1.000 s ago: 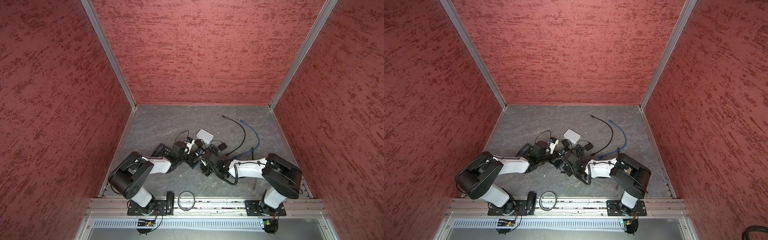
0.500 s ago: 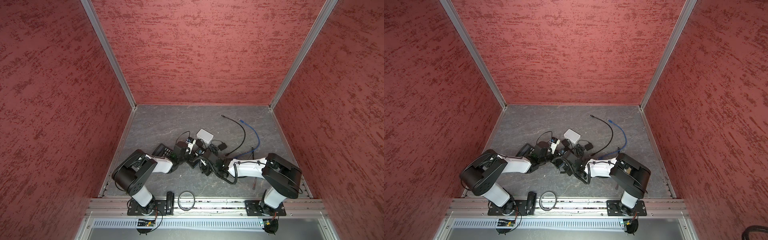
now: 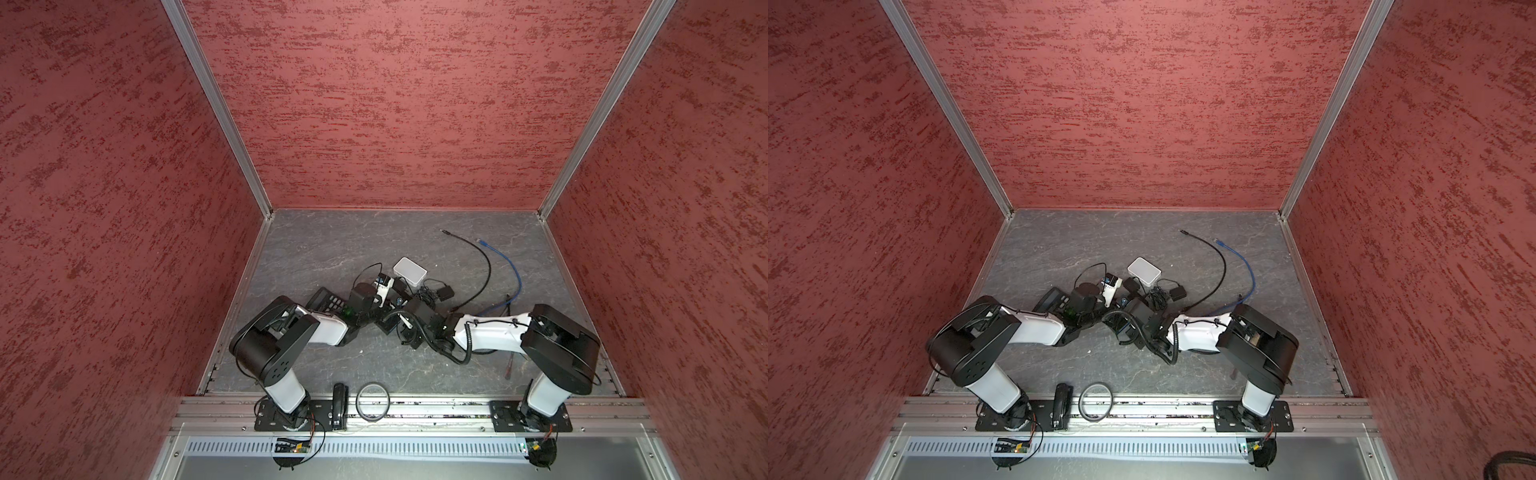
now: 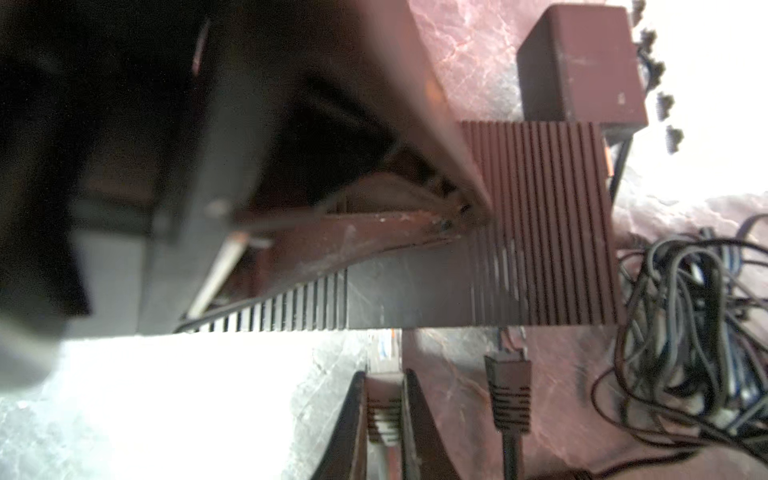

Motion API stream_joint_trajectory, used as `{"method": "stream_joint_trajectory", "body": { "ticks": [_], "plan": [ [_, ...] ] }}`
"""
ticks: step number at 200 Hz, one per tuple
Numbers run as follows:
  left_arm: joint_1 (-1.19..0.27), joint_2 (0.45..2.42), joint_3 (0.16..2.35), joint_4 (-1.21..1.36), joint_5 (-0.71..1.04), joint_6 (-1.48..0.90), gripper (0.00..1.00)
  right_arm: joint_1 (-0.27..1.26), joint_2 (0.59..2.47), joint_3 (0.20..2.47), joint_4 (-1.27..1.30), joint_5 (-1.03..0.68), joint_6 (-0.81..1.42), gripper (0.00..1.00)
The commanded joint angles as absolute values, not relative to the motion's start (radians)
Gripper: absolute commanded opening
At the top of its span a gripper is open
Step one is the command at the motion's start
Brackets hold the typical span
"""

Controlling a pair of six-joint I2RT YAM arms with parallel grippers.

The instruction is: Insert the plug into the switch port

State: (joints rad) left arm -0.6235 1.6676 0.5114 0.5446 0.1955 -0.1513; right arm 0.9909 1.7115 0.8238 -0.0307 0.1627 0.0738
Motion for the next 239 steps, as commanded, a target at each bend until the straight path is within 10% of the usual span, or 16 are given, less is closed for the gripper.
{"method": "stream_joint_trajectory", "body": {
  "ticks": [1, 142, 239],
  "plan": [
    [-0.742, 1.721, 0.504, 0.469, 0.417, -0.166, 0.44, 0.998, 1.709, 0.937, 0.399, 0.166, 0.021, 0.04],
    [-0.753, 1.753, 0.516, 0.527, 0.472, -0.170, 0.43, 0.997, 1.721, 0.789, 0.881, 0.061, -0.079, 0.06],
    [-0.600, 1.639, 0.527, 0.311, 0.447, -0.152, 0.45, 0.996, 1.733, 0.713, 0.778, 0.074, -0.037, 0.06]
  ]
}}
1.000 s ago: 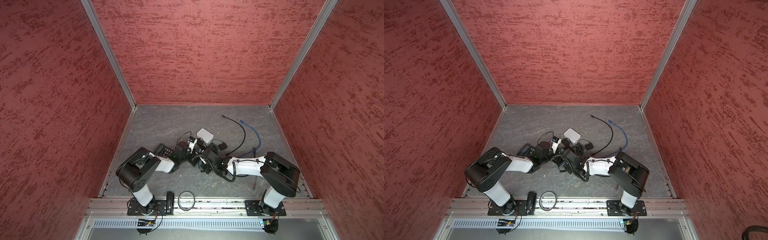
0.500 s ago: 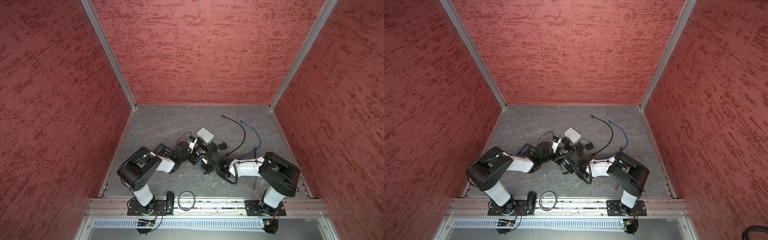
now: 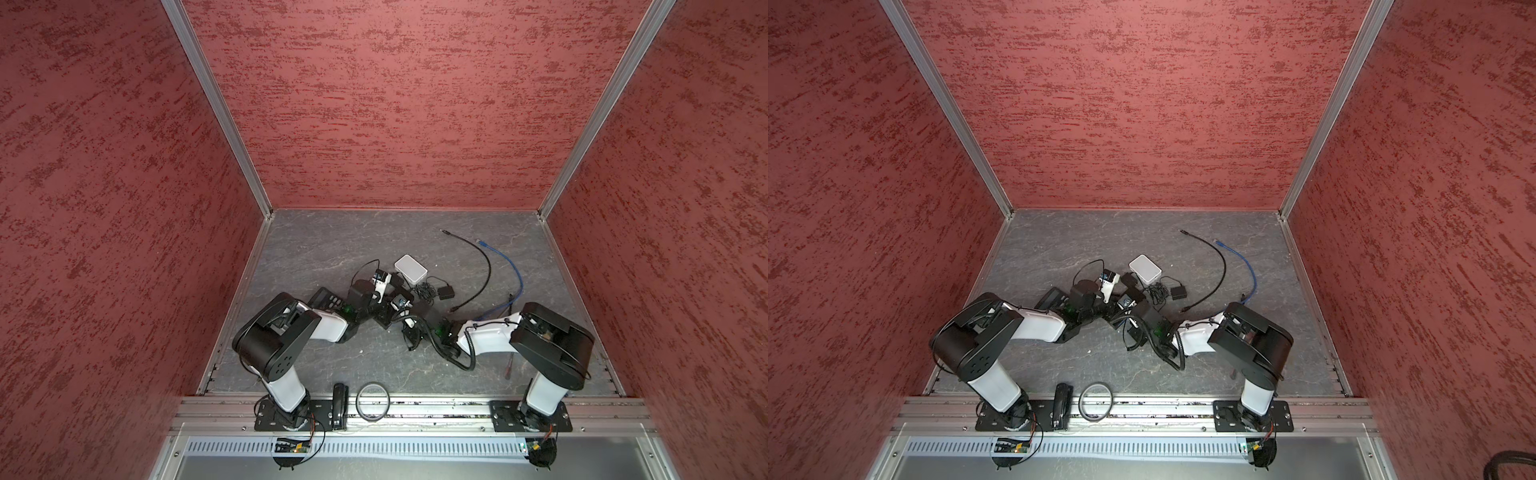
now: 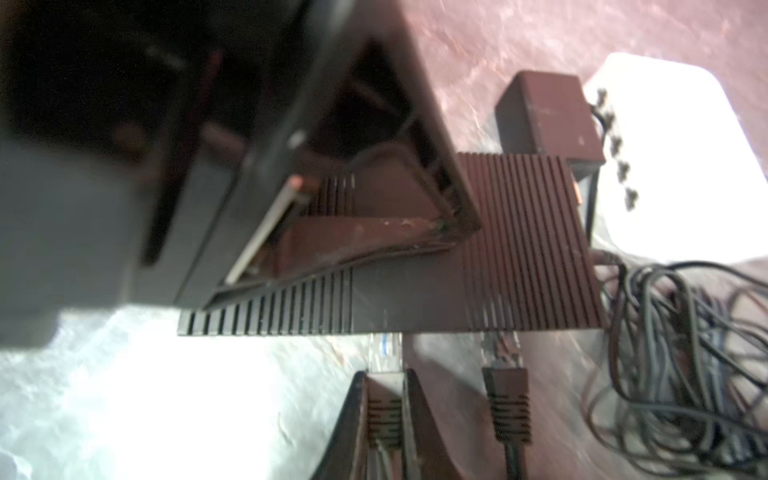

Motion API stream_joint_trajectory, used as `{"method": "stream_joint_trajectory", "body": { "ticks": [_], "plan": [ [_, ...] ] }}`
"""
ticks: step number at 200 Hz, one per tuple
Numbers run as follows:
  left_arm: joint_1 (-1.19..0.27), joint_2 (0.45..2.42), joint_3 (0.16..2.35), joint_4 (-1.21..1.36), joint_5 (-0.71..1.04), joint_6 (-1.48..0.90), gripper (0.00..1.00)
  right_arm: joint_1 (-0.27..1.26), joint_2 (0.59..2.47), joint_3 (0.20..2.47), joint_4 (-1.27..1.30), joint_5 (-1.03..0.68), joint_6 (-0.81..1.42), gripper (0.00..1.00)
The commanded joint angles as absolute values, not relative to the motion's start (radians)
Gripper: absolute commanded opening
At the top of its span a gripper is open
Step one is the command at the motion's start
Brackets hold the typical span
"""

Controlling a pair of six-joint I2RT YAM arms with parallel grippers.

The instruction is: Insert the plug into the switch port

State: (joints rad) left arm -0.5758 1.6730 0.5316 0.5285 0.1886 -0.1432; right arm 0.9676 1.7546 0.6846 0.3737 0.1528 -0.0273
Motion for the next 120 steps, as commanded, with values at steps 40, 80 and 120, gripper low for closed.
{"method": "stream_joint_trajectory", "body": {
  "ticks": [40, 80, 120],
  "plan": [
    [-0.494, 1.557, 0.526, 0.234, 0.450, -0.153, 0.57, 0.996, 1.745, 0.710, 0.705, 0.118, -0.014, 0.06],
    [-0.390, 1.516, 0.535, 0.264, 0.513, -0.192, 0.60, 0.995, 1.772, 0.694, 0.723, 0.142, 0.004, 0.06],
    [-0.334, 1.521, 0.586, 0.262, 0.542, -0.204, 0.61, 0.995, 1.796, 0.664, 0.733, 0.146, 0.020, 0.06]
  ]
}}
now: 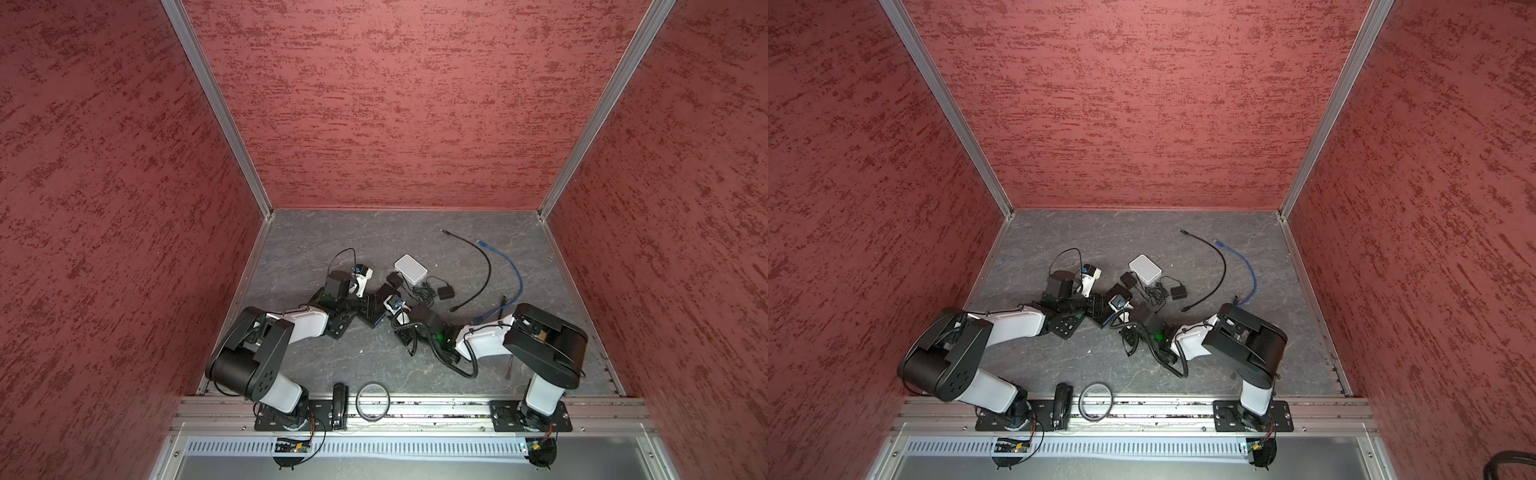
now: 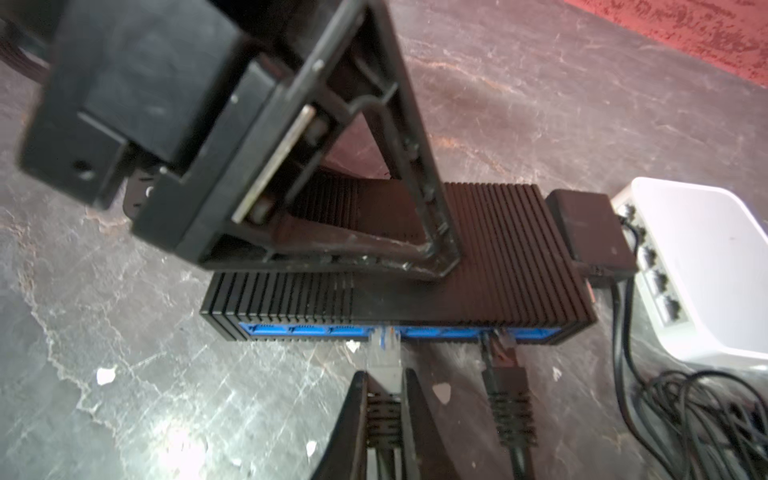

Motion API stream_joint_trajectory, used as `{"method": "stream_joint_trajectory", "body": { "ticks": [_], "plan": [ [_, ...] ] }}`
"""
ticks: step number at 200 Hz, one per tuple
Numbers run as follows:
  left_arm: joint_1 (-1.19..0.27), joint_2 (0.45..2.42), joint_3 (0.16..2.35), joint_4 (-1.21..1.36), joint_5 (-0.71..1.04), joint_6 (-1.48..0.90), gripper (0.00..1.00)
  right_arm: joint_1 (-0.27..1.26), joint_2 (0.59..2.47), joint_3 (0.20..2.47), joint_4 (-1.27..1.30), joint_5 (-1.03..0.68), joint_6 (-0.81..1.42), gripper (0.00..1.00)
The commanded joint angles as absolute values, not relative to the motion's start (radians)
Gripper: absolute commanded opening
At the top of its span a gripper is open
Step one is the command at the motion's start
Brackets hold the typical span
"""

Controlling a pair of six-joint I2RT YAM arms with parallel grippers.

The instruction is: Insert the plug into the switch port

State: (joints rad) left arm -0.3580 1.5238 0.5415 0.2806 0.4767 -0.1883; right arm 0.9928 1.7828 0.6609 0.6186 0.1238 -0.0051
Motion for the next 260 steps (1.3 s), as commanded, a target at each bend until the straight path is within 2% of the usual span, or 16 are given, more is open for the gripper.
{"method": "stream_joint_trajectory", "body": {
  "ticks": [1, 83, 154, 260],
  "plan": [
    [-0.334, 1.520, 0.587, 0.262, 0.542, -0.204, 0.61, 0.994, 1.797, 0.663, 0.734, 0.145, 0.020, 0.06],
    [-0.212, 1.390, 0.682, 0.225, 0.547, -0.217, 0.64, 0.981, 1.846, 0.731, 0.667, 0.171, 0.046, 0.06],
    [-0.184, 1.168, 0.630, 0.182, 0.455, -0.258, 0.68, 0.952, 1.948, 1.055, 0.448, 0.162, 0.072, 0.07],
    [-0.185, 1.061, 0.546, 0.175, 0.439, -0.321, 0.72, 0.895, 2.176, 1.368, 0.302, 0.077, 0.147, 0.11]
  ]
}}
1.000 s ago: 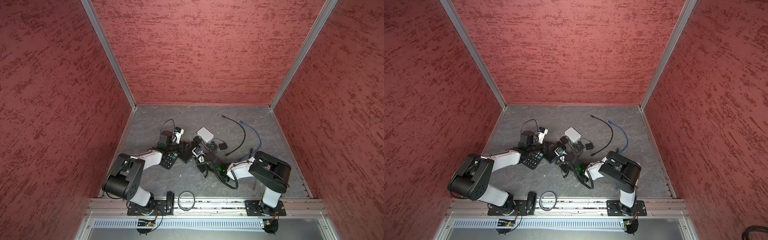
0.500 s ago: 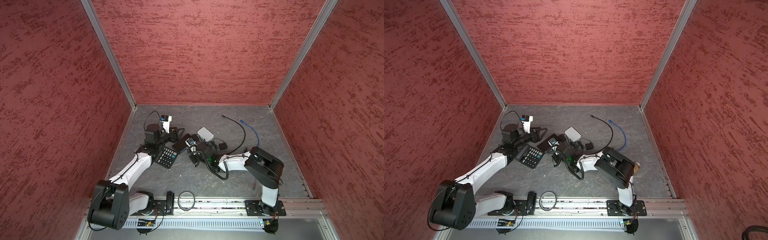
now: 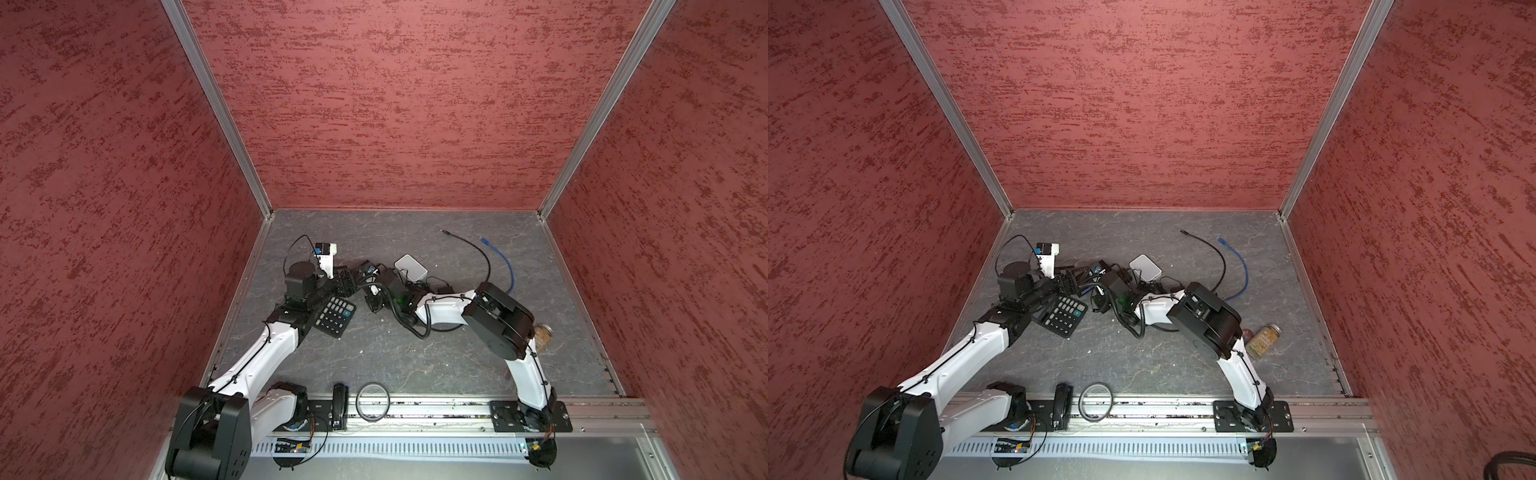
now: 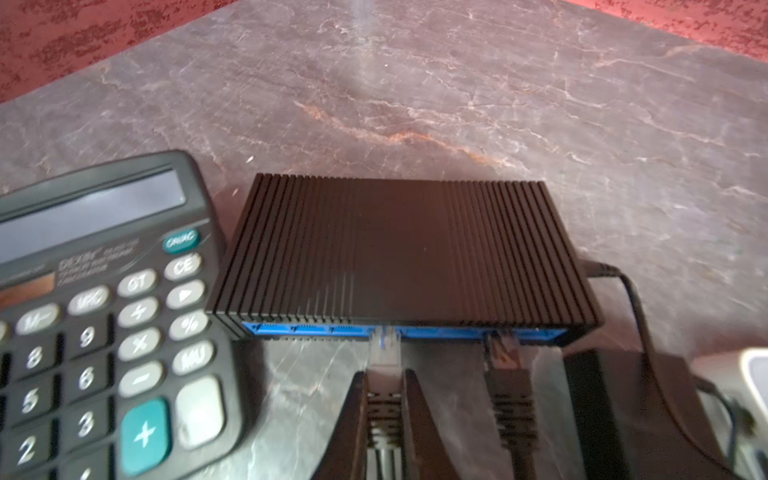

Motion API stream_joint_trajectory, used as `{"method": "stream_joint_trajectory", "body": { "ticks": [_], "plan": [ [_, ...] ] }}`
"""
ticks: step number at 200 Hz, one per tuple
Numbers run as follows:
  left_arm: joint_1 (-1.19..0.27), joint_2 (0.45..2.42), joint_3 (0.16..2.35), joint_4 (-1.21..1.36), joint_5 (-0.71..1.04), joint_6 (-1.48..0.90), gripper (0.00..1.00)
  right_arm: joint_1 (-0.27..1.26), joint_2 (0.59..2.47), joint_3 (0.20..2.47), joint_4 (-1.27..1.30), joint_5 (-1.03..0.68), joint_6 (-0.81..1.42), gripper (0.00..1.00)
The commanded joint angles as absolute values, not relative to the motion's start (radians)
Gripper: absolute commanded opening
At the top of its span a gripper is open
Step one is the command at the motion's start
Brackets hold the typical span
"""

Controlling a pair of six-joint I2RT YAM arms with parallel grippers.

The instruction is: Insert the plug into the switch port

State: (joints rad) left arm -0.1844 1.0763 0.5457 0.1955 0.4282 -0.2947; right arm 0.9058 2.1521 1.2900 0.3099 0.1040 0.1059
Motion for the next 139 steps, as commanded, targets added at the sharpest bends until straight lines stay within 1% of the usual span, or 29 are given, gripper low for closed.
{"method": "stream_joint_trajectory", "body": {
  "ticks": [1, 31, 46, 57, 92, 111, 126, 139],
  "plan": [
    [-0.185, 1.062, 0.546, 0.173, 0.440, -0.323, 0.72, 0.894, 2.178, 1.370, 0.300, 0.078, 0.147, 0.11],
    [-0.189, 1.059, 0.545, 0.154, 0.467, -0.322, 0.73, 0.885, 2.232, 1.423, 0.248, 0.079, 0.162, 0.12],
    [-0.190, 1.057, 0.542, 0.152, 0.469, -0.323, 0.74, 0.882, 2.245, 1.428, 0.243, 0.086, 0.167, 0.15],
    [-0.191, 1.054, 0.540, 0.146, 0.466, -0.328, 0.74, 0.881, 2.257, 1.435, 0.224, 0.091, 0.169, 0.15],
    [-0.193, 1.046, 0.541, 0.123, 0.458, -0.325, 0.77, 0.881, 2.254, 1.437, 0.174, 0.083, 0.166, 0.18],
    [-0.195, 1.045, 0.537, 0.128, 0.468, -0.328, 0.82, 0.881, 2.245, 1.418, 0.158, 0.059, 0.165, 0.22],
    [-0.196, 1.045, 0.527, 0.145, 0.469, -0.330, 0.86, 0.881, 2.228, 1.399, 0.157, 0.037, 0.163, 0.30],
    [-0.198, 1.042, 0.513, 0.168, 0.468, -0.335, 0.93, 0.880, 2.207, 1.379, 0.161, 0.025, 0.169, 0.35]
  ]
}}
